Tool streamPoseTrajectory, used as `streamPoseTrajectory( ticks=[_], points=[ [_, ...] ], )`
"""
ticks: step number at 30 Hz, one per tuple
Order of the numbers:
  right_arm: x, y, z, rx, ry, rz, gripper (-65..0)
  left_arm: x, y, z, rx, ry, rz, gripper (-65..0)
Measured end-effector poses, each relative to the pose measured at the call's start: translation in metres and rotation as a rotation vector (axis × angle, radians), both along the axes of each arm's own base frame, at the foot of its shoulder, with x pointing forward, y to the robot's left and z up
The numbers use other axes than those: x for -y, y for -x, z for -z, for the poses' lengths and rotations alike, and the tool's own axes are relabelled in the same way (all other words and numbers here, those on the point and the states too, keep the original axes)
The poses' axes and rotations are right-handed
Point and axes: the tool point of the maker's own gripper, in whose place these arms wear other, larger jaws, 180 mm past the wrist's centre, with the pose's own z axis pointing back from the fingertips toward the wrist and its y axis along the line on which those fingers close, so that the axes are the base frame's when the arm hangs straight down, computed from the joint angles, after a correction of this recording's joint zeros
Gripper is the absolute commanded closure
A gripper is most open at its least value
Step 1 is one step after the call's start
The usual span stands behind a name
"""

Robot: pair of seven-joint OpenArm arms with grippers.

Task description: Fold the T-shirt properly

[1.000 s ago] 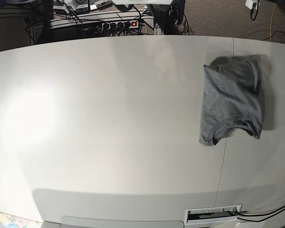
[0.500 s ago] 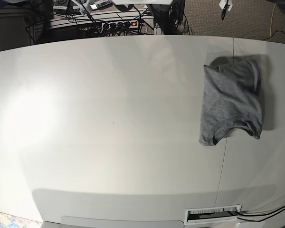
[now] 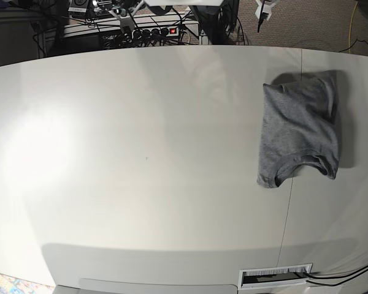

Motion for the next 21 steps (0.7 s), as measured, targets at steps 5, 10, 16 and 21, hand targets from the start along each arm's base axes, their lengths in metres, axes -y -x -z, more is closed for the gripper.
streamPoseTrajectory(
  ticks=[5,10,16,21],
  points=[
    [-0.002,0.002,0.005,-0.012,0.114,-0.004,0.0,0.008,-0.020,0.007,0.039,-0.021,-0.043,0.0],
    [-0.013,0.005,0.007,-0.031,0.180,-0.014,0.0,0.018,-0.025,0.008,0.042,-0.012,-0.054,0.0],
    [-0.027,0.008,0.008,-0.041,0.227,-0.048,0.0,0.028,-0.025,0.008,0.041,0.000,-0.061,0.0],
    [-0.026,0.008,0.007,-0.072,0.257,0.005,0.0,0.032,-0.024,0.008,0.040,0.007,-0.051,0.0]
  ],
)
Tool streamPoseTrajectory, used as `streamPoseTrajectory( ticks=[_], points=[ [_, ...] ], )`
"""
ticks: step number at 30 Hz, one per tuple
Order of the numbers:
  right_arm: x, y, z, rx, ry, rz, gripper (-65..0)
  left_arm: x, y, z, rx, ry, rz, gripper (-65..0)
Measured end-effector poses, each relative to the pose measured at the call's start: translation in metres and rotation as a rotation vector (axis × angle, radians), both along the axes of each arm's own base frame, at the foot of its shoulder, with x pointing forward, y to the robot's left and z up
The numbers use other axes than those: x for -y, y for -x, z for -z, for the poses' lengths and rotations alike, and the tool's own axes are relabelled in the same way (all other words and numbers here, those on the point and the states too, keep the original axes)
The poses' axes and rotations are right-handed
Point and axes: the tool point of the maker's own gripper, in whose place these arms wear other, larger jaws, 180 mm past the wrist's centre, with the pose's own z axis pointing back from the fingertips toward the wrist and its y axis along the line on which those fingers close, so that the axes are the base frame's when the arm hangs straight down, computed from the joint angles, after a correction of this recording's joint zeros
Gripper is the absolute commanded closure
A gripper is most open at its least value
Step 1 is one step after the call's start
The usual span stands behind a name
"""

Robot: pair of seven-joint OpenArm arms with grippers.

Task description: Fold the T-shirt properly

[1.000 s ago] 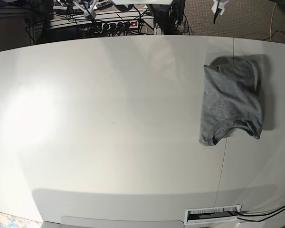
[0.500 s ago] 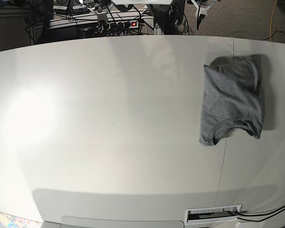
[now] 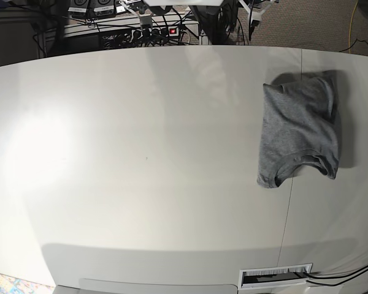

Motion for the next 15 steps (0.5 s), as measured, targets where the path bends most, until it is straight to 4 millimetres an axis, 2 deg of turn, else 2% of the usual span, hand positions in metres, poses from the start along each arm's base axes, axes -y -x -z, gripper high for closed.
streamPoseTrajectory(
  ticks=[4,10,12,15],
  points=[
    [0.0023,-0.0015,-0.0003,-0.014,0.013,0.019,0.0,0.0033,0.0011,-0.0003,0.006,0.003,0.024,0.0],
    [0.0004,0.0020,-0.0004,-0.023,0.006,0.052,0.0,-0.0024,0.0005,0.0018,0.028,-0.046,0.025,0.0],
    [0.0000,0.0007,-0.0003,-0.022,0.004,0.059,0.0,-0.0020,0.0056,0.0070,0.005,-0.128,0.040,0.0],
    [0.0000,0.0007,-0.0003,-0.021,0.004,0.060,0.0,-0.0023,0.0068,0.0061,0.006,-0.109,0.042,0.0]
  ],
)
